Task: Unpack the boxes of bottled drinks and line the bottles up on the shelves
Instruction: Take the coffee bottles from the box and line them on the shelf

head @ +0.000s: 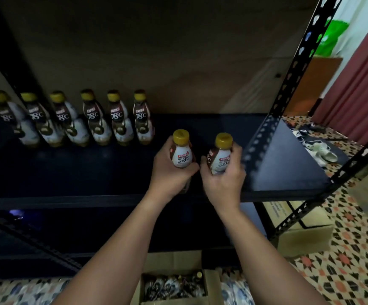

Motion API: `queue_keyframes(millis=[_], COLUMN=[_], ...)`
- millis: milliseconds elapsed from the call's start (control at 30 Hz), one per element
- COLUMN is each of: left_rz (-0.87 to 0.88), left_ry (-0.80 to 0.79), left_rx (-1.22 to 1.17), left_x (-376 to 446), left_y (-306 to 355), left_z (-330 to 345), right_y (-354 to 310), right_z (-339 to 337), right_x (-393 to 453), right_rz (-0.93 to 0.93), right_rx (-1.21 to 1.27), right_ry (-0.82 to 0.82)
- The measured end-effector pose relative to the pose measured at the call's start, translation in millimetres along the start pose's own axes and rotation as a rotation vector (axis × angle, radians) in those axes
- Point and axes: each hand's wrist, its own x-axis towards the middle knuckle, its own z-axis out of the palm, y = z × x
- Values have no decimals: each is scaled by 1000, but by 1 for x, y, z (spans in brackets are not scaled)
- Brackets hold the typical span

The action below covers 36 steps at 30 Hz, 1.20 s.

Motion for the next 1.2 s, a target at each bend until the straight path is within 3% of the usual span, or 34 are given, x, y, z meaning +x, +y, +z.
queue_keyframes(millis=[167, 567, 733, 833, 967, 1200], left_rz=[15, 22, 33, -3, -84, -22], left_ry=[-64, -216, -231, -266, -236, -131], left_rx=[10, 42, -8, -23, -2, 74], left_x=[31, 80, 76, 67, 56, 53], left_y=[-12, -22, -29, -43, -62, -64], left_z=[0, -3, -11, -23, -35, -32], right_y=[11, 25, 31, 44, 56, 57], right_z=[19, 36, 17, 0, -8, -3], right_x=[22, 54, 52, 52, 52, 45], right_rz=[138, 85, 124, 256, 329, 280], right_rx=[-1, 56, 187, 291, 219, 105], right_ry=[-34, -58, -218, -370, -471, -393])
